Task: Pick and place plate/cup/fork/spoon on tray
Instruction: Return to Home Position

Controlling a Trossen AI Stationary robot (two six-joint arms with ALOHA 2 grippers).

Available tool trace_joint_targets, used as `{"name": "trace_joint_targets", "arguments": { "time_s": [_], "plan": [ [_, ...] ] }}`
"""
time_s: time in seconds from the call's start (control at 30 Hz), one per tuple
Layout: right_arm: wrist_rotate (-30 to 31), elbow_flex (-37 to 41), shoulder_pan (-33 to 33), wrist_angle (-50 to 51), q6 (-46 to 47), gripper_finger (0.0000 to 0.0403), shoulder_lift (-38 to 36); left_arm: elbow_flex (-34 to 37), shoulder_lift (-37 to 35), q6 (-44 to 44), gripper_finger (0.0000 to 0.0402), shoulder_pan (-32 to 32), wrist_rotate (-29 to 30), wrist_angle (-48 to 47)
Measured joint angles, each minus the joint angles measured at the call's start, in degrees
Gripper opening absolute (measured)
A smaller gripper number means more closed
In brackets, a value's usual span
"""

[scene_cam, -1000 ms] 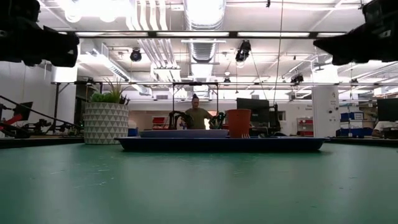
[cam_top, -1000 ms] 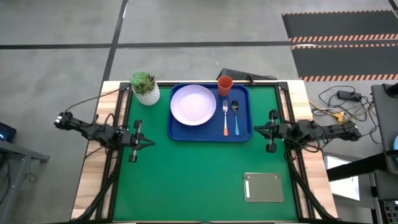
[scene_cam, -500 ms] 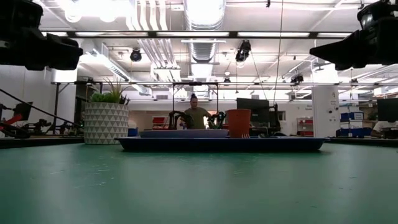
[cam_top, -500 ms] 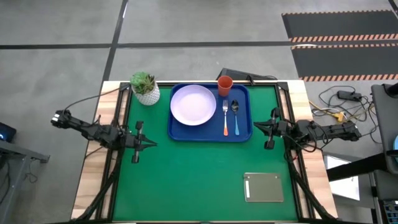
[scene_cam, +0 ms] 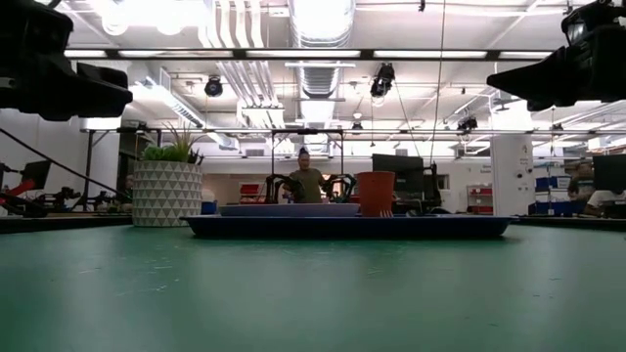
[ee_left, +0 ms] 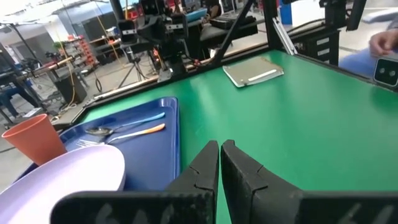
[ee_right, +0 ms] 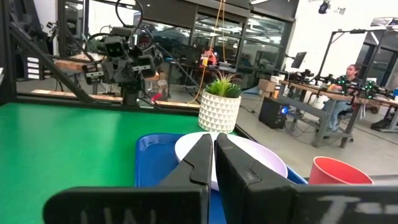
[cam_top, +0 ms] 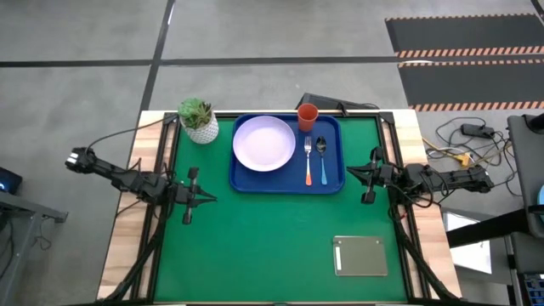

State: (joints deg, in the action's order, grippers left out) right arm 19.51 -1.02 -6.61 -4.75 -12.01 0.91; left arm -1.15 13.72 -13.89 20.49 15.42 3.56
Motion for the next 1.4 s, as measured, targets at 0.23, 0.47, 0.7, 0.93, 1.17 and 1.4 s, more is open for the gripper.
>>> {"name": "trace_joint_targets", "arguments": {
  "time_s": [0.23, 0.47, 0.7, 0.93, 1.17, 1.4],
  "plan": [
    [0.00, 0.00, 0.00, 0.00, 0.00, 0.0009, 0.00, -0.02, 2.09, 0.00, 0.0000, 0.00, -0.09, 0.14],
    [0.00, -0.09, 0.00, 0.00, -0.02, 0.0009, 0.00, 0.53, 3.93, 0.00, 0.0000, 0.00, -0.17, 0.21],
    [0.00, -0.09, 0.01, 0.00, 0.00, 0.0009, 0.00, 0.63, 5.84, 0.00, 0.0000, 0.00, -0.17, 0.30],
    [0.00, -0.09, 0.00, 0.00, 0.00, 0.0009, 0.00, 0.66, 7.48, 0.00, 0.0000, 0.00, -0.17, 0.30],
    [0.00, -0.09, 0.02, 0.00, -0.01, 0.0009, 0.00, 0.70, 8.72, 0.00, 0.0000, 0.02, -0.17, 0.30],
    [0.00, -0.09, 0.02, 0.00, -0.02, 0.0009, 0.00, 0.75, 9.82, 0.00, 0.0000, 0.00, -0.20, 0.30]
  ]
}}
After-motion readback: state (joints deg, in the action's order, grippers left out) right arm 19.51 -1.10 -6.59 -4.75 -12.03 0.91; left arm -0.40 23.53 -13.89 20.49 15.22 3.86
